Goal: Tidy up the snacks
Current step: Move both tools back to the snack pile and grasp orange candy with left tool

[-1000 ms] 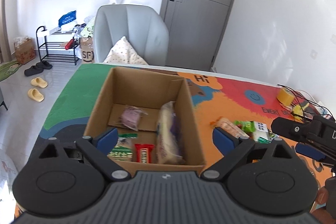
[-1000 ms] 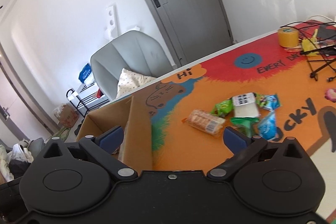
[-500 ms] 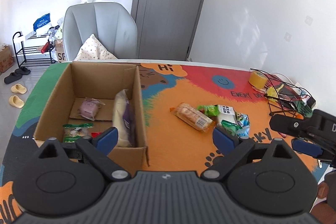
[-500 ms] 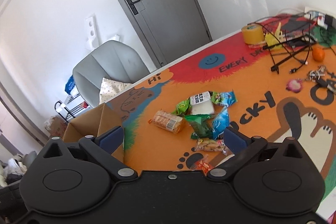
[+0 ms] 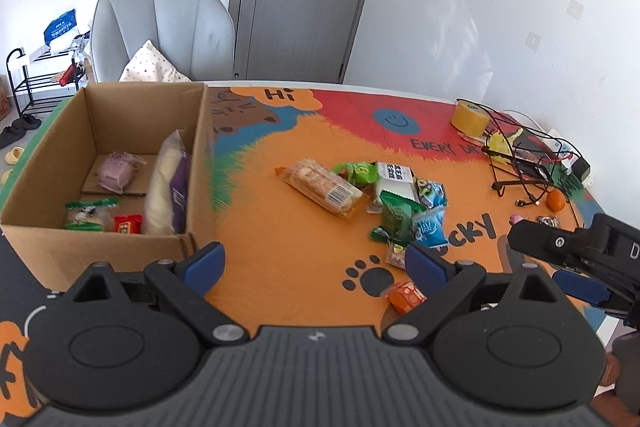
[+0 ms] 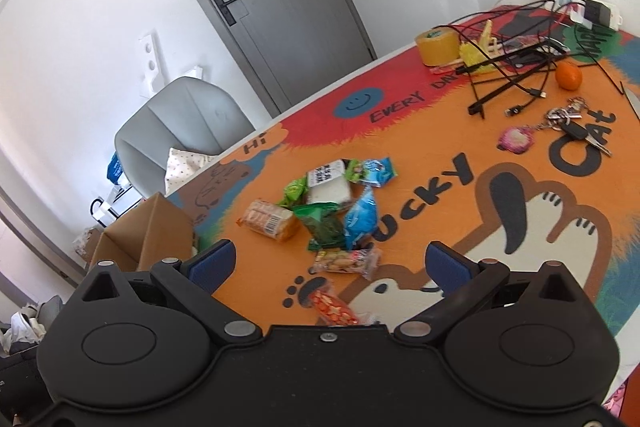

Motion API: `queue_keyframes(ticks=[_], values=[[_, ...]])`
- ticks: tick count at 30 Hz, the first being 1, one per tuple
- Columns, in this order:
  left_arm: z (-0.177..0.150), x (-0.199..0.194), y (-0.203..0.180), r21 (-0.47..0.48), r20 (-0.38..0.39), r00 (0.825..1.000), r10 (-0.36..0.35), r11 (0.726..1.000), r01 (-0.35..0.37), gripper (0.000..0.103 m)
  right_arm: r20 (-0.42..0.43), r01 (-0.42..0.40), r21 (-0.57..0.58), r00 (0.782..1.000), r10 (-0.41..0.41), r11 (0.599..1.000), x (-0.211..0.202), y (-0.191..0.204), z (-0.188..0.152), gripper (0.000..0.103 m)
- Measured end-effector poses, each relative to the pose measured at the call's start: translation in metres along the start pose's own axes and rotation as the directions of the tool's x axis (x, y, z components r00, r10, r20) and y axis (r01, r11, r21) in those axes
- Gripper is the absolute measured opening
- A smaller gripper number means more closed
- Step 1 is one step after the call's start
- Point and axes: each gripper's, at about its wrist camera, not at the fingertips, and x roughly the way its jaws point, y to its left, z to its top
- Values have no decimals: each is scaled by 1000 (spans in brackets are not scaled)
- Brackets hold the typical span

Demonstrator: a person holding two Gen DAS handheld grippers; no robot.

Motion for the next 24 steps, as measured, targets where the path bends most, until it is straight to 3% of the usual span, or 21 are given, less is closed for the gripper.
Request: queue_keyframes(ticks=[8,16,24], values=[[-10,18,-31,40,-3,1000,-10,999,10,95,-2,3,36,1000,-2,999,5,-28,-5,102],[-20,41,-54,57,-36,999,-4,998,6,94,-19,-20,65,1000,21,998,15,-52,-8,84],[-32,70,-70,70,-99,995,11,998,-4,89,-46,-14,107,999,19,994,25,-72,-12,83]])
